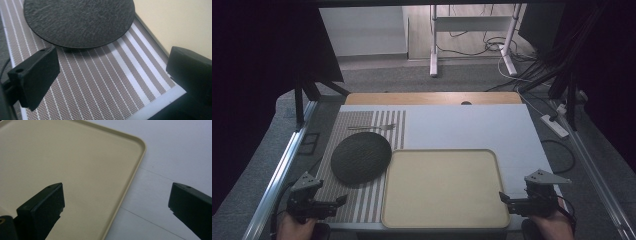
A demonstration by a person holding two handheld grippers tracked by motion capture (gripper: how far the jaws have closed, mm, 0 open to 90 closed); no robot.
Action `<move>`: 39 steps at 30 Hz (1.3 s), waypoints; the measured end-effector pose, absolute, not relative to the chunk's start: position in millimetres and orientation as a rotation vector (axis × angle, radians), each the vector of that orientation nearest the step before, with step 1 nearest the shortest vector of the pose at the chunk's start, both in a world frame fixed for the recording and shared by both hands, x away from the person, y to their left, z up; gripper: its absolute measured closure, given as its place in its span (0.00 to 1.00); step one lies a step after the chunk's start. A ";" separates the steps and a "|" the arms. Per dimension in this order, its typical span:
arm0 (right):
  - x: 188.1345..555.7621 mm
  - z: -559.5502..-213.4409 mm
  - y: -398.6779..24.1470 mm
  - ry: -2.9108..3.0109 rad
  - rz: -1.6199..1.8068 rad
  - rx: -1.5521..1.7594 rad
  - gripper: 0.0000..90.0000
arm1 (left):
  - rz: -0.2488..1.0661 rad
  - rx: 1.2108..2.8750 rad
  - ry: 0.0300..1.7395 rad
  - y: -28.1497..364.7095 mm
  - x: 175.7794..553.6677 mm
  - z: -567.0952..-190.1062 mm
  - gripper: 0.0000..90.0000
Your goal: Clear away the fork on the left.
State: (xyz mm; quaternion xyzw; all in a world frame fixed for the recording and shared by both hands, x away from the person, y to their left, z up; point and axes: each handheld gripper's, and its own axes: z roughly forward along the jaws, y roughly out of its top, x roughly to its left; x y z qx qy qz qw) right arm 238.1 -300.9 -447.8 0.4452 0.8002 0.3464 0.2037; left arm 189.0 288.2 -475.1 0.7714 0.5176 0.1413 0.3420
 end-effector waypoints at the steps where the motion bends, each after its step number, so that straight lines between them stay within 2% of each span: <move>1: 238.1 -447.9 -300.7 2.235 0.967 1.240 0.01 | 0.363 2.008 1.341 288.3 189.0 -475.2 0.00; 12: 238.4 -448.2 -300.7 2.250 0.969 1.237 0.01 | 0.353 2.049 1.311 285.1 189.9 -475.3 0.01; 25: 238.5 -448.6 -300.1 2.259 0.967 1.228 0.01 | 0.329 2.011 1.322 288.8 191.5 -474.7 0.00; 33: 238.3 -448.9 -298.7 2.273 0.957 1.215 0.01 | 0.357 2.003 1.288 285.6 197.9 -471.6 0.00; 39: 238.5 -449.0 -298.7 2.273 0.954 1.220 0.01 | 0.318 2.015 1.274 284.3 202.7 -473.6 0.00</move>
